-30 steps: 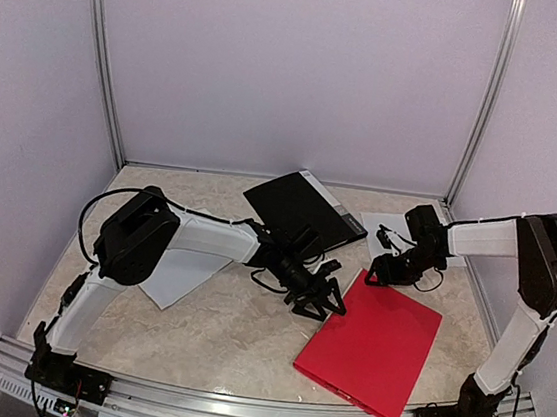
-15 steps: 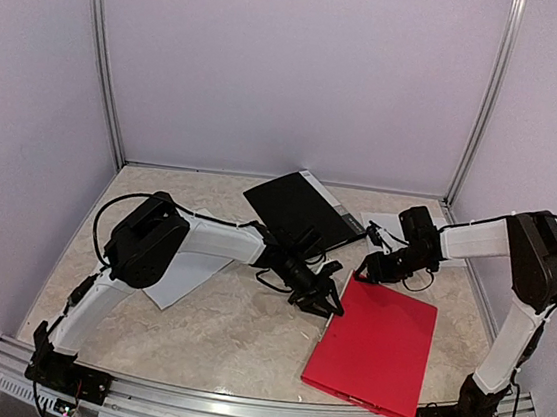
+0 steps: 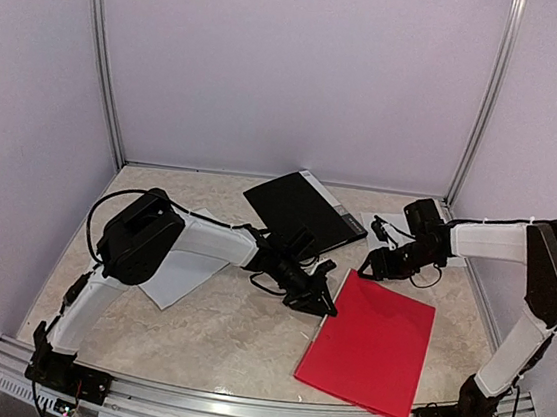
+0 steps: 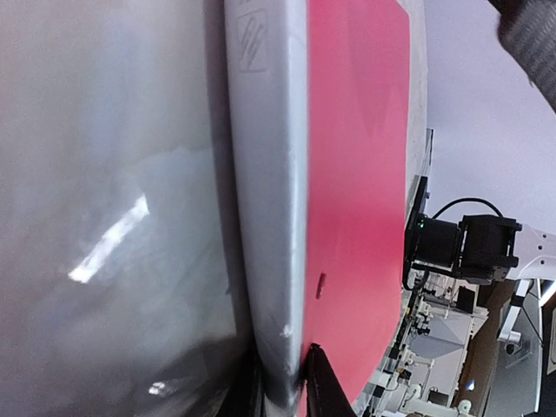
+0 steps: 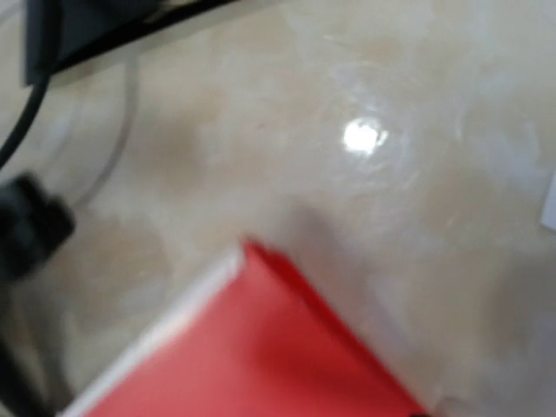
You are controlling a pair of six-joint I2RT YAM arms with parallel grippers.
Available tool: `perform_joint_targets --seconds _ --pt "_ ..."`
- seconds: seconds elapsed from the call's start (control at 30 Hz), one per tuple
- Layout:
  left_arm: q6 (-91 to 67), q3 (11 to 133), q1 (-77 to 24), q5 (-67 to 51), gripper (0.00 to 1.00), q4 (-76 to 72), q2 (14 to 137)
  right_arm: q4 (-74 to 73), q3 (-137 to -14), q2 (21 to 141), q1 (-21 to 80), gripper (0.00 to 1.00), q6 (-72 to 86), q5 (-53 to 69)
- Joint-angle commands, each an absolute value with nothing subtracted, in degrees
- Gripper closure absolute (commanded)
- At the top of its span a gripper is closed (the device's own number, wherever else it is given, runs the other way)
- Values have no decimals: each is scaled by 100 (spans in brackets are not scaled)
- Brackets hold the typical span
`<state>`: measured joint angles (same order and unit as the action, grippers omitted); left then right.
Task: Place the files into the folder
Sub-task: Pick up the folder with files at the center of the board, then place the folder with files at the corner of the board.
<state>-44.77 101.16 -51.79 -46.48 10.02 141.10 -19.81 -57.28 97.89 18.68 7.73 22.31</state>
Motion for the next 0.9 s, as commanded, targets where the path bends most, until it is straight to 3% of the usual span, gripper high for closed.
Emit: perform_joint_targets --seconds 0.0,0.37,0.57,0.87 --pt "-4292 9441 -4860 -3740 100 1334 13744 -2571 -5925 9222 1951 35 816 1961" --pt "-3054 8138 -4347 -2460 100 2956 11385 -2909 -6130 8484 2027 32 891 1549" --pt "-2485 8260 -4188 -1580 100 4712 9960 -2590 -6077 8457 2157 32 934 1572" --pt "-2076 8336 -3341 -236 100 6431 8979 -2189 -6297 9144 2538 32 780 1401"
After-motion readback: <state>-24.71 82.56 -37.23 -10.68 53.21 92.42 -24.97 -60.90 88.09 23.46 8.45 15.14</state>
